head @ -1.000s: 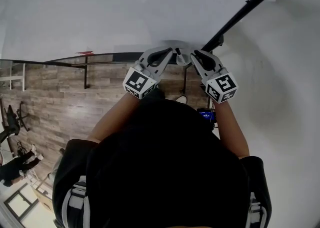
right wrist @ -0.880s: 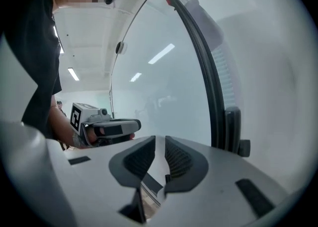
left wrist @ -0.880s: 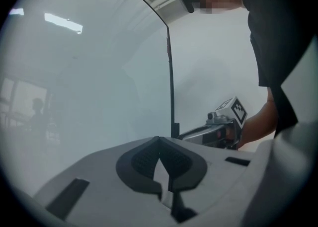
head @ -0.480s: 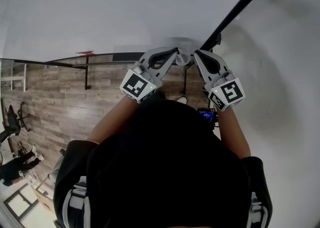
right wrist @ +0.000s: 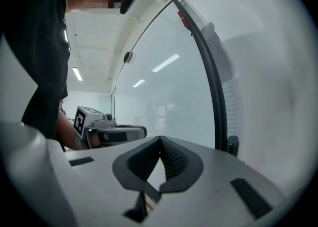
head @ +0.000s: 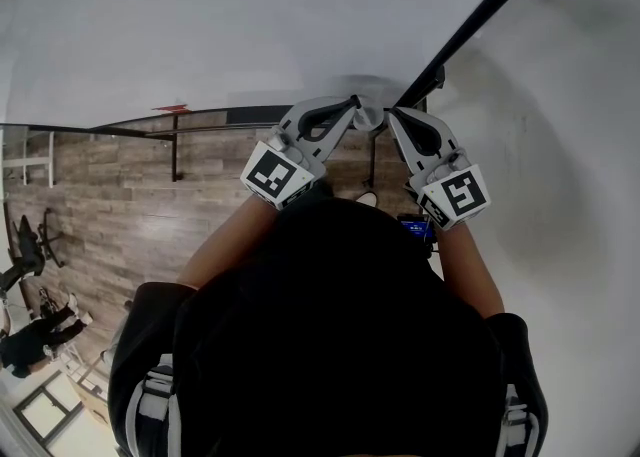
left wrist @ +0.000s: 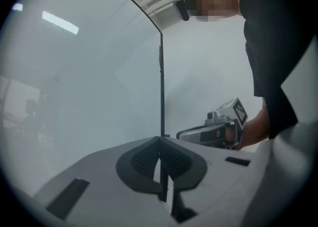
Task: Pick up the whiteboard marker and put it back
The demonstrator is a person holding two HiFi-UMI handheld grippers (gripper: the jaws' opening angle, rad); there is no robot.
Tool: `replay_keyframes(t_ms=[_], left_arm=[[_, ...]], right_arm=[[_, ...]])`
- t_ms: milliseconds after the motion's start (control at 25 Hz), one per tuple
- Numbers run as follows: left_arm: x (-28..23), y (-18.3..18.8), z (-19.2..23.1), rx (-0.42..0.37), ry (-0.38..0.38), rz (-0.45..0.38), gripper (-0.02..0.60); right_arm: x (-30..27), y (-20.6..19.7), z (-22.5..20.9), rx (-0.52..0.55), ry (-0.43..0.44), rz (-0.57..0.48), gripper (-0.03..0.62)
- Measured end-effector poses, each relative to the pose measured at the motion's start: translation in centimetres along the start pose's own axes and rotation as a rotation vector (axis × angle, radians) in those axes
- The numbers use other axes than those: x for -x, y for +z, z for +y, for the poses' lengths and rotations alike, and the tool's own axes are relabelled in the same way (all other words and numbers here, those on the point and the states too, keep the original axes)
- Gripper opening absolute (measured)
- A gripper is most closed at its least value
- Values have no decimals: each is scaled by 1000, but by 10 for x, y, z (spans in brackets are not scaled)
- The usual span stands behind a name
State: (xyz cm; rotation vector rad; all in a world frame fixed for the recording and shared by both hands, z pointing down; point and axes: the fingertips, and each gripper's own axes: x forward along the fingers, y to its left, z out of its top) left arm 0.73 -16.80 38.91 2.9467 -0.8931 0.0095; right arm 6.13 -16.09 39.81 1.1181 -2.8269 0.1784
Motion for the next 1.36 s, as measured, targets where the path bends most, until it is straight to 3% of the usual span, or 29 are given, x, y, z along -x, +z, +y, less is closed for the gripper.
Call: replay_keyframes(t_ms=[680, 920, 1360], left_arm=[[6, -5, 8, 7, -1, 43, 3], [6, -6, 5, -15, -34, 26, 3], [5, -11, 9, 19, -25, 38, 3]], right_arm=[[-11, 4, 6, 19, -1, -3, 1], [-11, 3, 5, 13, -13, -4, 2], [-9, 2, 3, 4, -26, -3, 0]])
